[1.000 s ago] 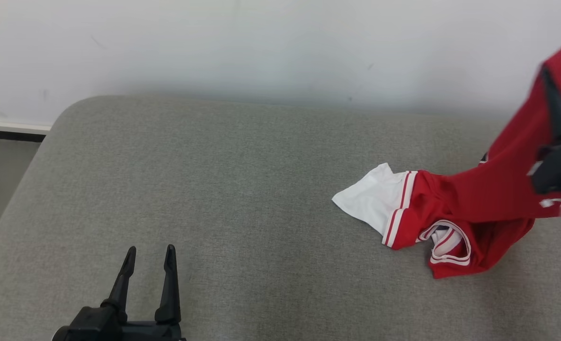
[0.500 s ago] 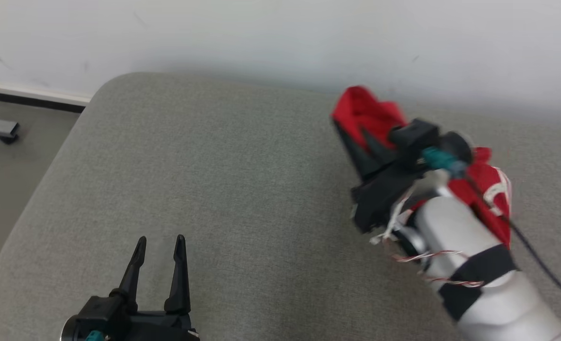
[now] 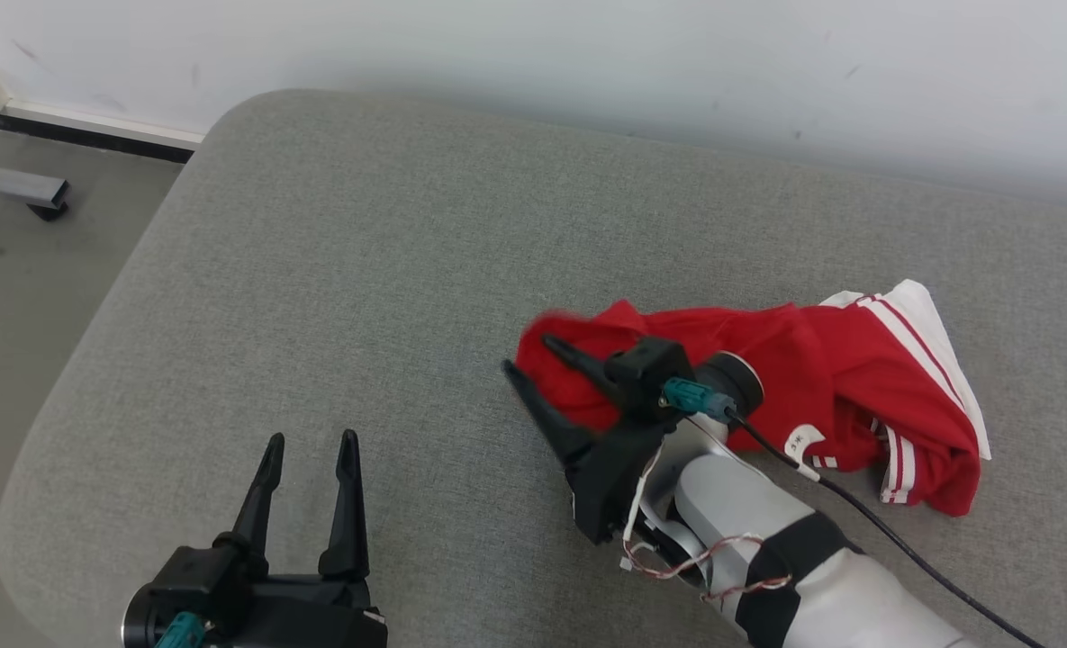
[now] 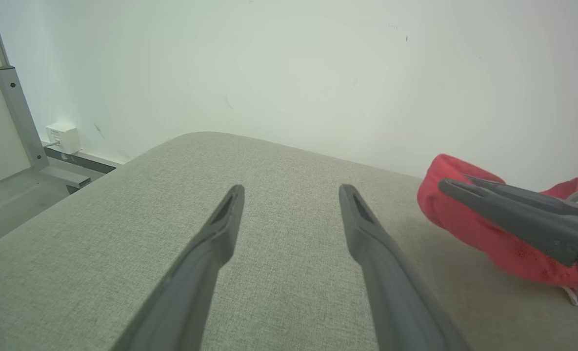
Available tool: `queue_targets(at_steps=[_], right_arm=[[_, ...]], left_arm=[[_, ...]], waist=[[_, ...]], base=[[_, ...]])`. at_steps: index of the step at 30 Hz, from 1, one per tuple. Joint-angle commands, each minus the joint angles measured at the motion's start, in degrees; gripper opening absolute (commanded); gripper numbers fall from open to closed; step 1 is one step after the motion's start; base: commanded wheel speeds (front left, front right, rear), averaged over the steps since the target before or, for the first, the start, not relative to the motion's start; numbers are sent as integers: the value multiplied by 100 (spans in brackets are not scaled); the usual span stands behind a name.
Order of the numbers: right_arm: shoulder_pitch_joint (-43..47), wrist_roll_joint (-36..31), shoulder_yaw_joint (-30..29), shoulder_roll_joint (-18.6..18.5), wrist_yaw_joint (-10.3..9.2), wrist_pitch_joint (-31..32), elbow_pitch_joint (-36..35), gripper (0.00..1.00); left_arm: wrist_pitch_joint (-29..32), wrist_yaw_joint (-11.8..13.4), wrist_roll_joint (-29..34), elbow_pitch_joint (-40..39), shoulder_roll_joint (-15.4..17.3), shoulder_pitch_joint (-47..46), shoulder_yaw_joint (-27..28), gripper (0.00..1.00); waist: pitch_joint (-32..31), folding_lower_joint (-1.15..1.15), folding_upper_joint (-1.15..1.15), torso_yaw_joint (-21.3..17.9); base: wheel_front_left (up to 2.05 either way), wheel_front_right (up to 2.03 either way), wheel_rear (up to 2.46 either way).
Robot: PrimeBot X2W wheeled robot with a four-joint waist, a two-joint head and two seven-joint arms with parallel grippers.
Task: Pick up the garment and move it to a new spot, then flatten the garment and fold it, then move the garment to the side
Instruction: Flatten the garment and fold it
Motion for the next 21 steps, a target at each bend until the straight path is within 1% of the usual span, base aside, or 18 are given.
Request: queue_targets(at_steps=[1,5,7,9,10,13,15,18,21], right_arm=[[-188,115,80,22,-15,-127,5,100],[-349,315,133,15,-15,-273,100,100],[-425,313,115,19,-15,-308,121,100],[-520,301,-26,-25,-15,-378,131,100],[-527,281,-125,-103,-15,-410,134,100],[-480,190,-522,-351,-15,-450,10,100],[-341,57,-924,-553,-15,-454,-238,100],[84,-196,-1590,-885,-15,-453,-666,100],[602,-449,-2213,-1129,-15,-455,-1090,100]], left_arm=[[-17,26,-5,6,-1,-89,4,100],[-17,39,57,-3,-2,-36,113,100],[-17,35,68,-7,0,-17,134,100],[-17,29,101,-18,-1,28,177,100],[-17,28,112,-30,-1,53,197,100],[-17,3,172,-63,0,89,272,100],[-17,-8,229,-88,0,136,335,100],[-17,-31,263,-113,-1,206,431,100],[-17,-64,321,-149,-1,257,539,100]], waist=[[-1,0,0,-41],[-62,0,0,-234],[-80,0,0,-285],[-133,0,0,-395],[-163,0,0,-453],[-249,0,0,-622],[-298,0,0,-733],[-376,0,0,-884],[-449,0,0,-1032]], base=[[0,0,0],[0,0,0],[0,0,0],[0,0,0],[0,0,0],[0,0,0],[0,0,0],[0,0,0],[0,0,0]])
